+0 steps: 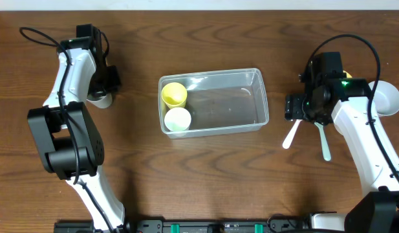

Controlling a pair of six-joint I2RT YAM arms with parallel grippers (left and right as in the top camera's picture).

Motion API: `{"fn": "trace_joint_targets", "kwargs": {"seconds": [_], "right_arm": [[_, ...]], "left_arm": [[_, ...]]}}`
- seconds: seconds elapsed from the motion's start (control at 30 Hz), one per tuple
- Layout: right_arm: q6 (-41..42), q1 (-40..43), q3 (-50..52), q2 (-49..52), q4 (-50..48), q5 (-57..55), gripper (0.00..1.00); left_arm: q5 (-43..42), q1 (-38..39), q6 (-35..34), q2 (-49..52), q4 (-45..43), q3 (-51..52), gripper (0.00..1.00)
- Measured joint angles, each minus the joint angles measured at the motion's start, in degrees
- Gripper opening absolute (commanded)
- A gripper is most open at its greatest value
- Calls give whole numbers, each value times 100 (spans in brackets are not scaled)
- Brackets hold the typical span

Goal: Pack container
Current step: 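Return the left gripper and grasp the grey cup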

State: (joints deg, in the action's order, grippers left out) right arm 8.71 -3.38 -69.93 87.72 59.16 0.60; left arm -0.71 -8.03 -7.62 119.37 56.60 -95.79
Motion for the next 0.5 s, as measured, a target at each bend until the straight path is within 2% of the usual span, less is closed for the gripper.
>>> {"fn": "trace_joint_targets", "kwargs": {"seconds": [0.07,0.1,0.5], "right_arm": [[0,0,0,0,2,2,77],[0,0,0,0,2,0,77],[0,0,0,0,-4,0,77]], "left_arm": [[-4,0,13,0,2,0,11],[-17,0,11,0,4,0,6],[-20,144,15,-129,575,-39,6]]}}
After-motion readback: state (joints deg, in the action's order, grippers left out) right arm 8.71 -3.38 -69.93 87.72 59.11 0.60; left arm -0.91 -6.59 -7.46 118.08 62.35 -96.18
